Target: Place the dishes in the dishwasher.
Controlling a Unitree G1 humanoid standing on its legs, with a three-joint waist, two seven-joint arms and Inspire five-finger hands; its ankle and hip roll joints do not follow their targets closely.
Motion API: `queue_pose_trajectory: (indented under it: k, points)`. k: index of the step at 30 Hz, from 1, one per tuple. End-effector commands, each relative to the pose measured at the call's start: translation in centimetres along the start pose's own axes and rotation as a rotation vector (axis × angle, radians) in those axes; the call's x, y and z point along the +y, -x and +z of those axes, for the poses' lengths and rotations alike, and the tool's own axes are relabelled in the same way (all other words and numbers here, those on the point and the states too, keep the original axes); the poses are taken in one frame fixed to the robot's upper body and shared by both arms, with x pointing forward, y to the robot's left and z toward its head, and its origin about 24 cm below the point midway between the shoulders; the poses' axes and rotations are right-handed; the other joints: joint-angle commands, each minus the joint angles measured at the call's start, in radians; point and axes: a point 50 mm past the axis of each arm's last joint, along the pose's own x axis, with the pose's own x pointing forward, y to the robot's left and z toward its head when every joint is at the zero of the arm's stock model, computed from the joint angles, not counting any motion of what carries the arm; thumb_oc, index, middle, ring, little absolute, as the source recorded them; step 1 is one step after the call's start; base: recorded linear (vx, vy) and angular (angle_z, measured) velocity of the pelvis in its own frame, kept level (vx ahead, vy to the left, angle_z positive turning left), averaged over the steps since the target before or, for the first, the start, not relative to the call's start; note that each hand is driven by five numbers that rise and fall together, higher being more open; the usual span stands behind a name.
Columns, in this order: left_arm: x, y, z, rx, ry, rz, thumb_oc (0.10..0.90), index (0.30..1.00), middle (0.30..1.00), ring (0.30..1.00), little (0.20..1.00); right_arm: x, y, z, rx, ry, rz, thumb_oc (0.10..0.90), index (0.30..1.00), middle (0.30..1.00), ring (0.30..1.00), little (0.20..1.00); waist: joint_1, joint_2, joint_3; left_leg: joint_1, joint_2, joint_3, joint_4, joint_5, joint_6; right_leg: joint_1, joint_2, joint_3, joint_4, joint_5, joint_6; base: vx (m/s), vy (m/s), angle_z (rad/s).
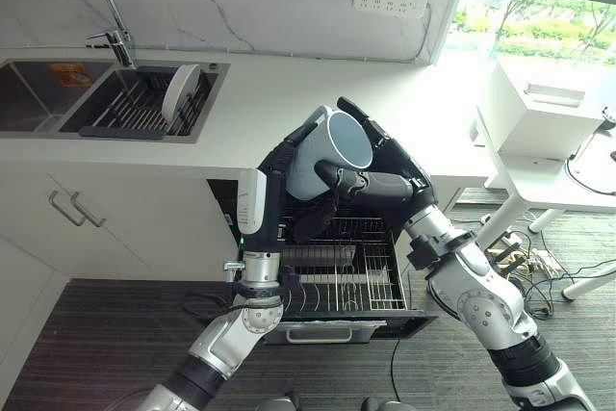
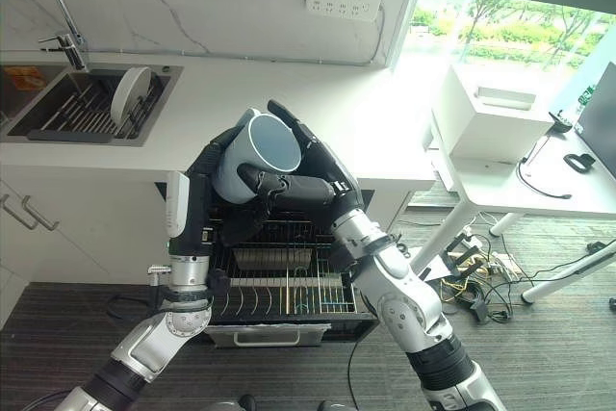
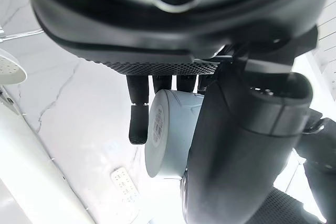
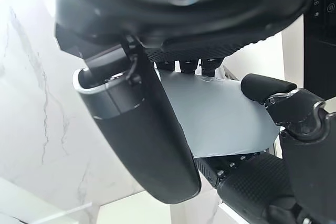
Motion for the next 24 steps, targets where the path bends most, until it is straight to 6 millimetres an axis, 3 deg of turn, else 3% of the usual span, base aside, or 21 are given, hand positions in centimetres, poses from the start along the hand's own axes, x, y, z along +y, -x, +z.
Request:
queue_pose_trajectory:
  k: [1,6,7,8,9,10,11,24]
  points:
    - [-0.16,-2.84,4.24,-0.286,0.11,0.029,0.4,0.3,0.3,0.3,0.3,4.19,-1.97,4.64,-0.235,-0.036,0.225,0.8,0.9,0.9,0.9,0.9,0.005,-0.022,-0.057,0.064,0.015,0.003,0.028,-0.174,-0.017,0.004,0.017,0.012,0.038,-0.112,0.055,0.0,0.0,0.0]
    - [-0.15,-2.75,4.19,-0.284,0.104,0.026,0.4,0.3,0.3,0.3,0.3,4.25,-1.97,4.39,-0.224,-0.036,0.234,0.8,0.9,0.9,0.9,0.9,0.007,-0.021,-0.058,0.063,0.016,0.002,0.028,-0.172,-0.018,0.005,0.016,0.011,0.038,-0.111,0.056,0.0,0.0,0.0]
    - [-0.16,-2.75,4.22,-0.284,0.103,0.028,0.4,0.3,0.3,0.3,0.3,4.25,-2.01,4.39,-0.221,-0.034,0.236,0.767,0.851,0.851,0.851,0.851,0.007,-0.021,-0.058,0.063,0.015,0.002,0.028,-0.171,-0.018,0.005,0.016,0.011,0.038,-0.111,0.056,0.0,0.0,0.0]
    - [-0.16,-2.77,4.24,-0.287,0.103,0.028,0.4,0.3,0.3,0.3,0.3,4.29,-2.01,4.34,-0.217,-0.031,0.235,0.634,0.651,0.651,0.651,0.651,0.007,-0.021,-0.057,0.062,0.015,0.001,0.028,-0.171,-0.018,0.004,0.017,0.011,0.038,-0.111,0.056,0.0,0.0,0.0]
    - [-0.14,-2.78,4.27,-0.29,0.102,0.029,0.4,0.3,0.3,0.3,0.3,4.28,-2.01,4.29,-0.215,-0.027,0.235,0.558,0.538,0.538,0.538,0.538,0.008,-0.022,-0.057,0.062,0.015,0.001,0.028,-0.171,-0.019,0.004,0.016,0.01,0.038,-0.111,0.056,0.0,0.0,0.0]
    - [-0.12,-2.79,4.31,-0.293,0.101,0.029,0.4,0.3,0.3,0.3,0.3,4.28,-2.02,4.25,-0.213,-0.02,0.236,0.511,0.467,0.467,0.467,0.467,0.008,-0.022,-0.057,0.062,0.016,0.001,0.028,-0.171,-0.019,0.005,0.016,0.009,0.038,-0.112,0.056,0.0,0.0,0.0]
    - [-0.11,-2.8,4.36,-0.297,0.098,0.029,0.4,0.3,0.3,0.3,0.3,4.32,-2.04,4.25,-0.208,-0.011,0.24,0.4,0.3,0.3,0.3,0.3,0.008,-0.022,-0.056,0.062,0.016,0.001,0.028,-0.171,-0.019,0.005,0.016,0.009,0.038,-0.111,0.057,0.0,0.0,0.0]
    - [0.08,-2.75,4.33,-0.308,0.09,0.028,0.4,0.3,0.3,0.3,0.3,4.11,-1.94,4.21,-0.205,0.053,0.235,0.4,0.3,0.3,0.3,0.3,0.008,-0.025,-0.055,0.062,0.016,0.001,0.028,-0.17,-0.019,0.005,0.016,0.01,0.038,-0.11,0.057,0.0,0.0,0.0]
